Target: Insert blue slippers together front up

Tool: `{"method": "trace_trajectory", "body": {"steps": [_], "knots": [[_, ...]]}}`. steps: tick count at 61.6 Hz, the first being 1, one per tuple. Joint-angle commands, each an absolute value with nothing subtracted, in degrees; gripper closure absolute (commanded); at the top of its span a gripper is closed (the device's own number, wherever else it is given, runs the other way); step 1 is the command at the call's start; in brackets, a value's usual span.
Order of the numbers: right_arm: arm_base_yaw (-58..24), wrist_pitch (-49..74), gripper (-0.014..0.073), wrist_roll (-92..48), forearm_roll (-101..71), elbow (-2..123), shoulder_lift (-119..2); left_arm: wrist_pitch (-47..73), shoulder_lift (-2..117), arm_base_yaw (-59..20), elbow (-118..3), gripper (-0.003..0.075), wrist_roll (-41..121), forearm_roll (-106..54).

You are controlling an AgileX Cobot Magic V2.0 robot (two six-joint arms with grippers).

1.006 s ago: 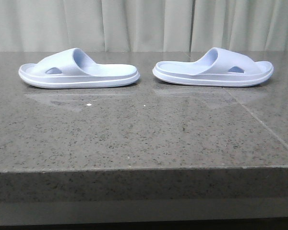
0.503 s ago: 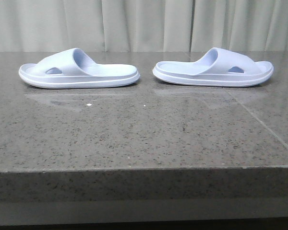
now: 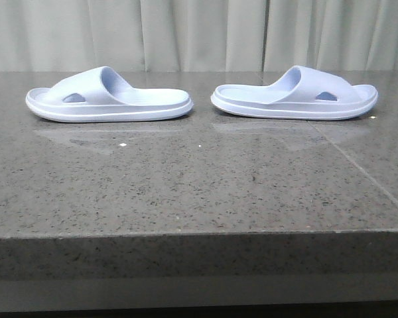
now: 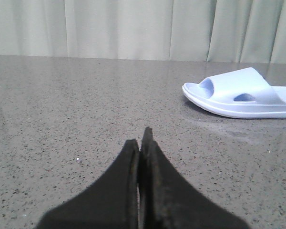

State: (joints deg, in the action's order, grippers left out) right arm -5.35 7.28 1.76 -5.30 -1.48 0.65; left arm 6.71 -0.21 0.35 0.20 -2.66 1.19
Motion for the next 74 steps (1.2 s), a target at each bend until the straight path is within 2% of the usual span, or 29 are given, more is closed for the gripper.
{"method": "trace_trajectory", "body": {"steps": [1,24,35,50,60,69,74], "knots": [[-5.27,1.85,0.0701,1.59,-4.59,-1.22,1.55,1.66,-1.12,0.31,0.53,0.0741,-3.18,0.77],[-5.27,-0.53,0.0701,1.59,-4.59,-0.32,1.55,-1.78,-1.12,0.31,-0.26,0.0741,-3.29,0.77],[-5.27,4.18,0.0701,1.59,-4.59,5.89,1.44,4.63,-0.19,0.31,-6.99,0.0741,-3.29,1.01],[-5.22,15.42,0.0701,1.59,-4.59,17.89,-6.52,13.19,11.27,0.31,-18.14,0.0741,-3.29,1.33],[-5.22,16.6,0.0701,1.59,-4.59,22.3,-13.32,11.2,18.76,0.31,-20.93,0.0741,-3.29,1.33],[-5.22,16.14,0.0699,1.59,-4.59,22.83,-16.25,9.61,19.54,0.31,-21.03,0.0738,-3.29,1.33],[-5.22,14.92,0.0677,1.59,-4.59,22.83,-16.36,9.13,19.42,0.31,-21.03,0.0687,-3.29,1.33]]}}
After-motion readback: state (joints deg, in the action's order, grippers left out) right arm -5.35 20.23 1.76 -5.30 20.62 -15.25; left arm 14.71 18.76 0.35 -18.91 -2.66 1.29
